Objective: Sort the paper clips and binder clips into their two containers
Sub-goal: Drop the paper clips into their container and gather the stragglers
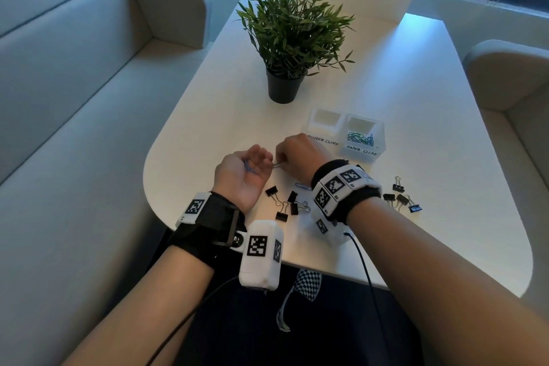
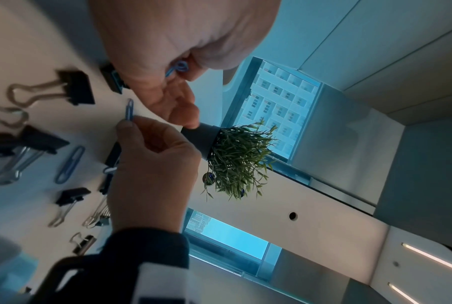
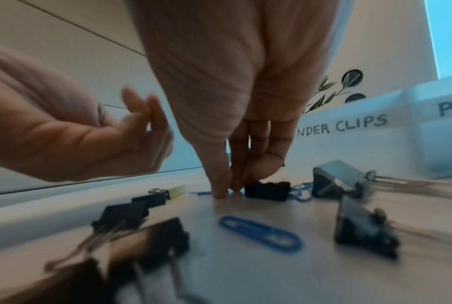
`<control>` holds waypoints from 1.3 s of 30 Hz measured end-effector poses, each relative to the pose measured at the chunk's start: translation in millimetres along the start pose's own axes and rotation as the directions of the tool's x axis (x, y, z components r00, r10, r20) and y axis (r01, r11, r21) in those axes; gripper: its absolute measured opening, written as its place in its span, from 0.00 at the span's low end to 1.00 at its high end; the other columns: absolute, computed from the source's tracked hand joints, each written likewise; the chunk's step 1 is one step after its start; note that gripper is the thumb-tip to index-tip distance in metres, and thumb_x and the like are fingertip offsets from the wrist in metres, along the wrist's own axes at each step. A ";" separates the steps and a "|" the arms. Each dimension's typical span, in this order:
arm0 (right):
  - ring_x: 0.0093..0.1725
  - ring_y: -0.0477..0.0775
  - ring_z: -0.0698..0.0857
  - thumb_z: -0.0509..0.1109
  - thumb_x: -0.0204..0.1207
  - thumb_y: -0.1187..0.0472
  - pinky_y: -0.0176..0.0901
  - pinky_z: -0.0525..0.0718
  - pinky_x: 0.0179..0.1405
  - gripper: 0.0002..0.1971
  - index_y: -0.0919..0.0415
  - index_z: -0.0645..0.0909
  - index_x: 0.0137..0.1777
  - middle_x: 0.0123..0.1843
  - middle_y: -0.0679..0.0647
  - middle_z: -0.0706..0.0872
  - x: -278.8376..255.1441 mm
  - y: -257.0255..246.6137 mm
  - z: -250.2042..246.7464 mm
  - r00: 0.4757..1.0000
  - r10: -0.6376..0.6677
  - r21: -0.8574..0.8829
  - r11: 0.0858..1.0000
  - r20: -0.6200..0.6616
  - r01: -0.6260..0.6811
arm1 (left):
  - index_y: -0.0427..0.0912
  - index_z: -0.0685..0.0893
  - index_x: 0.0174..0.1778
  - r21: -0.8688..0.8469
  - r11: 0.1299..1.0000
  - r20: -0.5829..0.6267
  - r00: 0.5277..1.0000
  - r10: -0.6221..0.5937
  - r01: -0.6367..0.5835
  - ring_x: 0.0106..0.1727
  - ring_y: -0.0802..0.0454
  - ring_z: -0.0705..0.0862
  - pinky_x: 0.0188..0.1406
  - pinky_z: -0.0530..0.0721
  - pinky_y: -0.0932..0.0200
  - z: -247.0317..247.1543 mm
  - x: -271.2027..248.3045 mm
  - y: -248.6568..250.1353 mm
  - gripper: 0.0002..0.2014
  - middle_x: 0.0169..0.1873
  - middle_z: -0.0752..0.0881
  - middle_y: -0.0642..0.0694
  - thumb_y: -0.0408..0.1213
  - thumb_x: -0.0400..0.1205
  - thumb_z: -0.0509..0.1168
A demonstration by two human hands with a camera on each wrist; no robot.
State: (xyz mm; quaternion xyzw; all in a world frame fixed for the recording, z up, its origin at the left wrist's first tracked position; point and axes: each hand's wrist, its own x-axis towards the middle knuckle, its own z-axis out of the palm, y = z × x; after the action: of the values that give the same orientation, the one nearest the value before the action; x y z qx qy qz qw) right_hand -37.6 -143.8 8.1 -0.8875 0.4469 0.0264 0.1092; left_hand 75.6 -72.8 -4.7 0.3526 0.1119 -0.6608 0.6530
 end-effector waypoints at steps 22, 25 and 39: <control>0.40 0.45 0.82 0.71 0.76 0.62 0.33 0.81 0.47 0.07 0.60 0.88 0.51 0.45 0.52 0.88 -47.3 17.0 -22.6 0.997 0.027 0.273 0.962 -0.075 -0.006 | 0.37 0.77 0.41 0.068 0.995 -0.057 0.996 0.076 -0.072 0.28 0.53 0.76 0.25 0.75 0.64 14.6 1.8 -23.1 0.11 0.31 0.77 0.44 0.32 0.86 0.52; 0.39 0.47 0.81 0.72 0.76 0.61 0.33 0.77 0.40 0.06 0.59 0.87 0.50 0.44 0.52 0.86 -57.9 20.6 -2.5 0.999 0.038 0.128 0.991 0.032 -0.042 | 0.40 0.75 0.41 0.118 0.992 -0.050 0.997 0.057 -0.051 0.15 0.57 0.67 0.14 0.64 0.68 11.6 5.5 -26.7 0.12 0.27 0.70 0.48 0.33 0.87 0.50; 0.34 0.54 0.84 0.73 0.68 0.63 0.39 0.83 0.30 0.03 0.62 0.82 0.38 0.34 0.54 0.85 -54.1 14.8 0.4 0.997 0.060 0.064 0.996 0.053 -0.063 | 0.40 0.70 0.28 0.076 0.997 -0.042 0.998 0.037 -0.033 0.31 0.48 0.79 0.30 0.77 0.61 15.3 1.4 -28.5 0.20 0.24 0.73 0.45 0.40 0.87 0.53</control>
State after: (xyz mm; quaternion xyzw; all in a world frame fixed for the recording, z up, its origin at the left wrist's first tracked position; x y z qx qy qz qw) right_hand -81.8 -109.7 13.0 -0.8683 0.4717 0.0377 0.1488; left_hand 44.0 -79.7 -3.3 0.3931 0.0951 -0.6452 0.6482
